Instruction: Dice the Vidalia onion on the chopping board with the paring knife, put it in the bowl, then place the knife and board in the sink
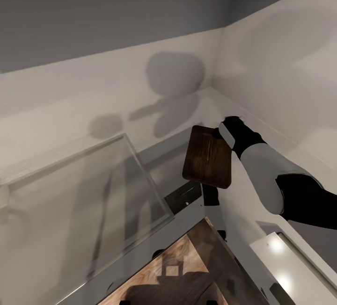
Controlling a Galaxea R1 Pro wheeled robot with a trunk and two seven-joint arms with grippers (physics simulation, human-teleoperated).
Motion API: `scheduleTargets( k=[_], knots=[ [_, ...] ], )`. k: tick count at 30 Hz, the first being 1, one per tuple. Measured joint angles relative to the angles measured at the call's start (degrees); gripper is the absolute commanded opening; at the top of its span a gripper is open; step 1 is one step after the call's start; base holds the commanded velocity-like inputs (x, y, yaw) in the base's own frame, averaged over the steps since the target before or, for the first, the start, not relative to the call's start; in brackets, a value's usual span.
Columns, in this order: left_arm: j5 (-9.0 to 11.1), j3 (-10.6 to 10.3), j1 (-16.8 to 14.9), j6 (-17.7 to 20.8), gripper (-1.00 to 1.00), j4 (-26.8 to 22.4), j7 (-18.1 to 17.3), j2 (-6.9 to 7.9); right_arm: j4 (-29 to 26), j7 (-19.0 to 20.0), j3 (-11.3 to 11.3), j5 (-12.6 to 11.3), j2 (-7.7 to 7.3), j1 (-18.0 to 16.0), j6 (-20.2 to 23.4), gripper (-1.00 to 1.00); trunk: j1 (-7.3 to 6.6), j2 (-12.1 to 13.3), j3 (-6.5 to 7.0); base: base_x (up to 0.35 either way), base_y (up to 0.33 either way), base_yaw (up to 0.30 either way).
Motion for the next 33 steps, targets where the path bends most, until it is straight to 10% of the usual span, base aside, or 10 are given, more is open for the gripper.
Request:
scheduleTargets(
  k=[33],
  knots=[
    [0.0, 0.0, 0.0, 0.0, 1.00, 0.1, -0.1, 0.00, -0.2, 0.0, 0.1, -0.2, 0.00, 0.0, 1.2, 1.00, 0.00, 0.0, 0.00, 0.000, 0.000, 0.000]
  ],
)
